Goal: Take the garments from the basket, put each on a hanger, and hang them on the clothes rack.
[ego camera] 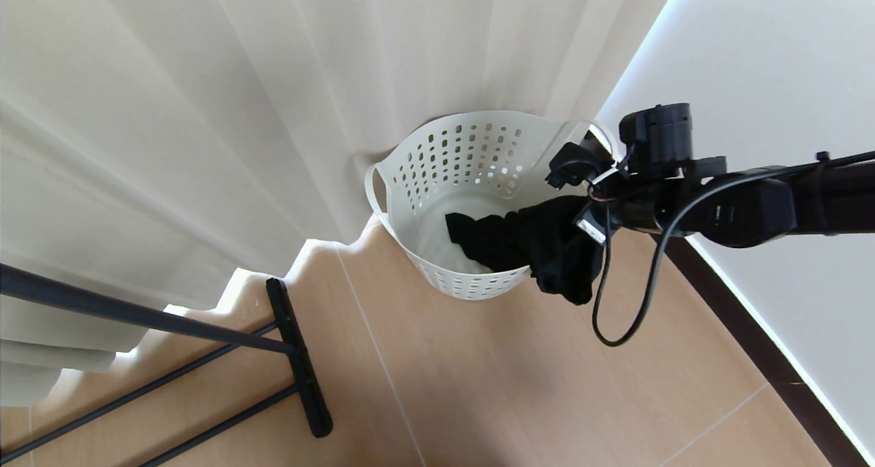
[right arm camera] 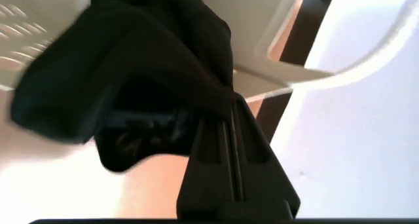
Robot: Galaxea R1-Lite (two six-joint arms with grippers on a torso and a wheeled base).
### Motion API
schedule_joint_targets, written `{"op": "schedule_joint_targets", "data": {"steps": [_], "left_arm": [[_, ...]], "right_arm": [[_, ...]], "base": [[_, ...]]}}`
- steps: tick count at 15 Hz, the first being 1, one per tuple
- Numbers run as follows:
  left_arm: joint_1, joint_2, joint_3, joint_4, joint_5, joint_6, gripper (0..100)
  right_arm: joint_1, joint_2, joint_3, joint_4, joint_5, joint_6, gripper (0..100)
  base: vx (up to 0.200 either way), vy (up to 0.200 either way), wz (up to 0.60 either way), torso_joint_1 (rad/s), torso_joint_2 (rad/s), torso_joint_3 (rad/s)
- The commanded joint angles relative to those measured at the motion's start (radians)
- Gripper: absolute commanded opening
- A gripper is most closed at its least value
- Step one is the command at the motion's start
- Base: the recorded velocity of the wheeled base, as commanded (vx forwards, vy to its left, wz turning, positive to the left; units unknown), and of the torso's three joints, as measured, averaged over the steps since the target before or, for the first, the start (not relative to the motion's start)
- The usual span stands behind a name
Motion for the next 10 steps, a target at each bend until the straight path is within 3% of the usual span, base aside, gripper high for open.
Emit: {"op": "schedule_joint_targets", "data": {"steps": [1,4,6,10], "left_arm": [[-0.001,0.000,0.000,0.000,0.000,0.000,100],[0.000,0.000,0.000,0.000,0.000,0.000,100],[0.000,0.000,0.000,0.000,0.000,0.002,100],[-0.001,0.001,0.000,0.000,0.000,0.002,100]], "right_arm": [[0.051,-0.268,0.191,0.003,0.001,0.151,0],[0.090,-0.459,0.401,-0.010,0.004,0.302,0],[0.171,-0.622,0.579,-0.046,0.015,0.461,0],[0.217,-0.709,0.822,-0.326,0.037,0.520,0]], "base": [[0.000,0.000,0.00,0.000,0.00,0.000],[0.000,0.000,0.00,0.000,0.00,0.000],[0.000,0.000,0.00,0.000,0.00,0.000],[0.000,0.000,0.00,0.000,0.00,0.000]]}}
